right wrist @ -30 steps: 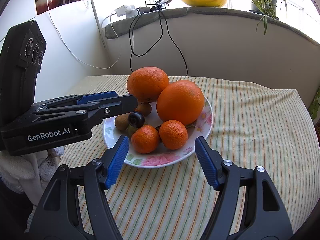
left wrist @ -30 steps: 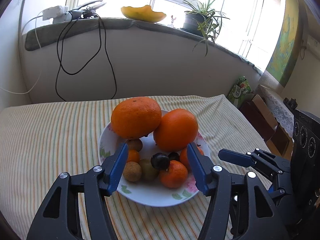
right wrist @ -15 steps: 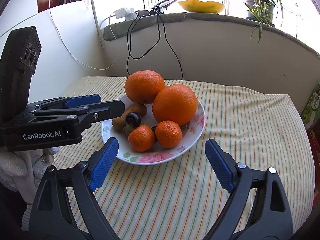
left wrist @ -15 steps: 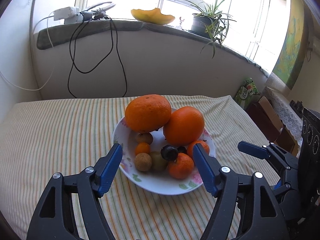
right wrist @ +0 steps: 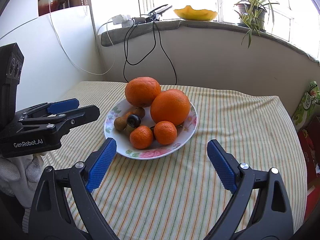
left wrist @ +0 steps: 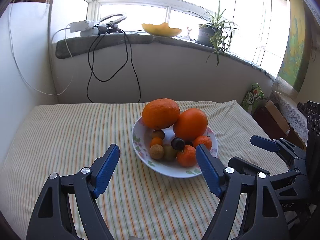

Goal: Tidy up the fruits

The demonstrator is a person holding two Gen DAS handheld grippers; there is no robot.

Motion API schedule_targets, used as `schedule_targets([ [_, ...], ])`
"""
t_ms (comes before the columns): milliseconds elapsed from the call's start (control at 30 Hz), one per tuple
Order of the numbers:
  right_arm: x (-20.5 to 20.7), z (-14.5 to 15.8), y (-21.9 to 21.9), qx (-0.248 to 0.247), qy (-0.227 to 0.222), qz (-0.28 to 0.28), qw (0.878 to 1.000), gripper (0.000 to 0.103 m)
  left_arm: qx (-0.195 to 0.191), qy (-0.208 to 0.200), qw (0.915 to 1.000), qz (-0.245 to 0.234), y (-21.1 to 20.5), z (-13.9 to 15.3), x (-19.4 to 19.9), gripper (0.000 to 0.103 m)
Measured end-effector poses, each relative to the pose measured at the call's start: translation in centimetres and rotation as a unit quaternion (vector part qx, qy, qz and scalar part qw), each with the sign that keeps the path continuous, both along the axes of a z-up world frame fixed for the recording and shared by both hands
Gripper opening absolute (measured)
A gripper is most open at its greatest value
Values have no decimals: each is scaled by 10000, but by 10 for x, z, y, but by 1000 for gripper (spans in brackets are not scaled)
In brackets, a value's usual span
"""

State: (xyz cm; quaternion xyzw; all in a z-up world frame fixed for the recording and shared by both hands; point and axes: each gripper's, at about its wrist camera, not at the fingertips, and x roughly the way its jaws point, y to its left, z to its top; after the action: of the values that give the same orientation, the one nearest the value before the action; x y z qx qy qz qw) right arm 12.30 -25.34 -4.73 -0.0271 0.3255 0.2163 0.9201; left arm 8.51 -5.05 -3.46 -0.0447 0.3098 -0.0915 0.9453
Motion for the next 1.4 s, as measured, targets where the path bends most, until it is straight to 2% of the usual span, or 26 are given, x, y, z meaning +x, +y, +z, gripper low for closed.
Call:
schedule_targets([
  [333,-25,16,-9,170,-241,-193,9994,94,32,-161,9998,104,-1,8,-29,79],
  [633,-41,20,-25,483,-217,-453,9976,94,77,-248,9994,243,-3,11,-51,79],
  [1400,-48,21,-24,599,-188,-465,9969,94,134,-286,9991,273,-4,10,-56,79],
])
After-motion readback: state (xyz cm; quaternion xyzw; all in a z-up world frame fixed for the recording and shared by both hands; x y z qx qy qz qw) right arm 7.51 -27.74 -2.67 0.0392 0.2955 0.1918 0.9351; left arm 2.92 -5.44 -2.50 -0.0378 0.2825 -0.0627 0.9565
